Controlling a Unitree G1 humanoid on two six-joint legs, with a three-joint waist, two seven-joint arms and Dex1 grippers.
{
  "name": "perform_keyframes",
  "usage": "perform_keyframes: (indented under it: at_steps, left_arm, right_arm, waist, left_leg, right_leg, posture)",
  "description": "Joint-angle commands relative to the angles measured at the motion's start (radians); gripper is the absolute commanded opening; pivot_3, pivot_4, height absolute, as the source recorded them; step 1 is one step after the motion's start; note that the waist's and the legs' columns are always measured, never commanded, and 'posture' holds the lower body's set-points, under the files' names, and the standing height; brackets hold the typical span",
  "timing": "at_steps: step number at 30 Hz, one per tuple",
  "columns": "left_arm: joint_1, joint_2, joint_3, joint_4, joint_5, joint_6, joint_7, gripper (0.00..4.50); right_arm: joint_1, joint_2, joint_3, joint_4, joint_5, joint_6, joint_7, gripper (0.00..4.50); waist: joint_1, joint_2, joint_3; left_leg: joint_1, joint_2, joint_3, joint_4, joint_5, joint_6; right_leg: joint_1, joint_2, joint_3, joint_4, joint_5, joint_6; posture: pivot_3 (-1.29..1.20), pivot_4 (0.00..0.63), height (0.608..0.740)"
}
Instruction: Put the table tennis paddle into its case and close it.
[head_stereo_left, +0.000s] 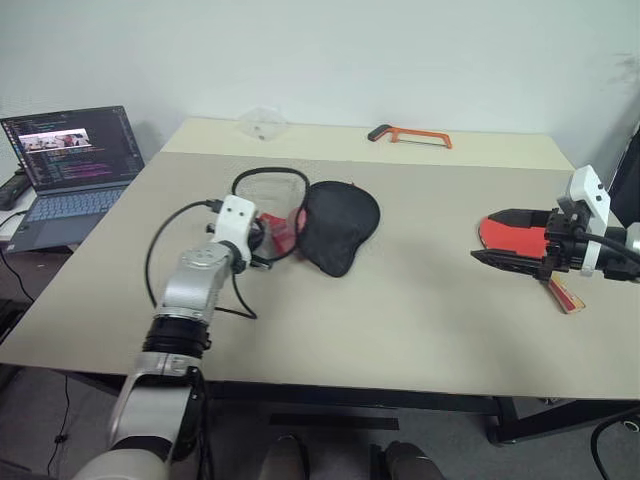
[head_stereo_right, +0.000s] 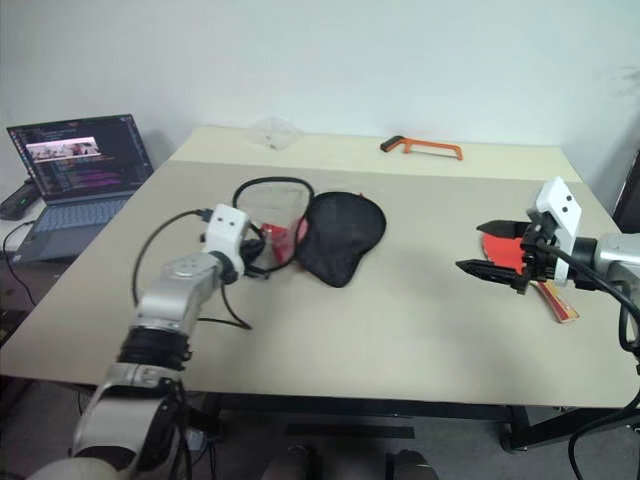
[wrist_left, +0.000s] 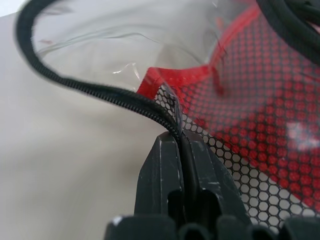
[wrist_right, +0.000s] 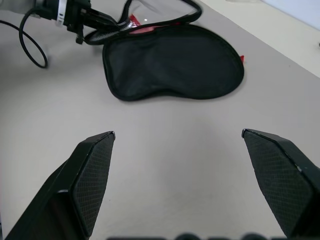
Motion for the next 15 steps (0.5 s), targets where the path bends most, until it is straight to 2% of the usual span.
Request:
perform_keyframes:
  at_steps: [1,7,15]
  left_arm:
    - [-0.029,-0.025,-0.018,-0.081,0.002,0.013,-0.010,0.02]
    - [-0.034,-0.034,-0.065,-0.079,0.049,0.002,-0.014,0.02]
    - [-0.025,0.113,-0.171,0.018,0.227,-0.128,-0.032,0.02]
  right_arm:
    - [-0.008,-0.005,-0.031,-0.036,0.020,0.001,-0.008,4.50]
    - [0.006,-0.014,-0.052,-0.052,0.029,0.014,-0.018,4.50]
    - [0.025,-0.020,-0.067,-0.071,0.048,0.026,-0.031,4.50]
  waist:
    - [-0.001,0.000,0.000]
    - [-0.002,0.000,0.000]
    - [-0.003,0.000,0.000]
  left_leg:
    - [0.000,0.000,0.000,0.000,0.000,0.000]
    - [0.000,0.000,0.000,0.000,0.000,0.000]
    - [0.000,0.000,0.000,0.000,0.000,0.000]
  right_leg:
    - [0.000,0.000,0.000,0.000,0.000,0.000]
    - [0.000,0.000,0.000,0.000,0.000,0.000]
    - [0.000,0.000,0.000,0.000,0.000,0.000]
  posture:
    - [0.00,0.150,0.740]
    - [0.00,0.150,0.740]
    - [0.00,0.150,0.740]
